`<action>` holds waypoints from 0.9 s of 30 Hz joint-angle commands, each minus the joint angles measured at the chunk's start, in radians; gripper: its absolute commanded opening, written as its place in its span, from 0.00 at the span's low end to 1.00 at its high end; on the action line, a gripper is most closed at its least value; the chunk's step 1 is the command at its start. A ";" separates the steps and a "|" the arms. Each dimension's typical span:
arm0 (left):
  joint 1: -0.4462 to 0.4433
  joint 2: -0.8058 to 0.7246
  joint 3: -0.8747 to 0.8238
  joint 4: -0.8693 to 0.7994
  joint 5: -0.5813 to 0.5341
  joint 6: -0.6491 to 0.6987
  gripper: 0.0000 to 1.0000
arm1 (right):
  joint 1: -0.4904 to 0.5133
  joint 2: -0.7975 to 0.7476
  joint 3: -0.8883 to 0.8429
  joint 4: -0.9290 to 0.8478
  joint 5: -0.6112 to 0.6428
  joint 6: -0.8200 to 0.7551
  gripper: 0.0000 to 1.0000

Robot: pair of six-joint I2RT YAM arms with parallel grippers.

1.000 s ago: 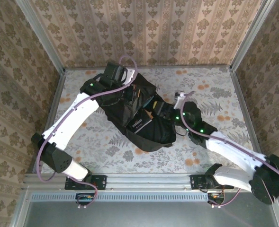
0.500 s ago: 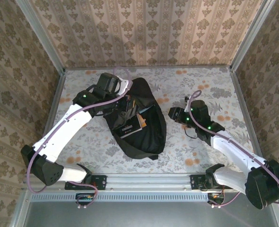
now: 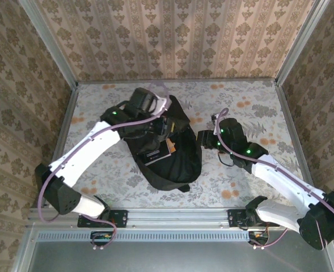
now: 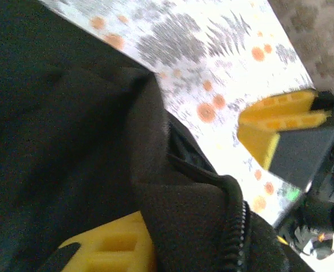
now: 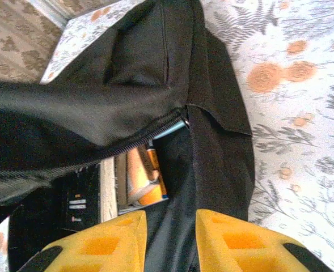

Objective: Pack the student bag

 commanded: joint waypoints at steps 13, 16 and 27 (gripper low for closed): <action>0.084 -0.234 -0.162 0.017 -0.066 -0.111 0.82 | 0.014 -0.165 0.060 -0.180 -0.025 -0.021 0.39; 0.119 -0.319 -0.236 0.050 -0.027 -0.140 0.97 | 0.030 -0.174 0.045 -0.135 -0.101 -0.026 0.39; 0.414 -0.393 -0.418 -0.097 -0.173 -0.360 1.00 | 0.081 -0.137 0.129 -0.170 -0.122 -0.008 0.36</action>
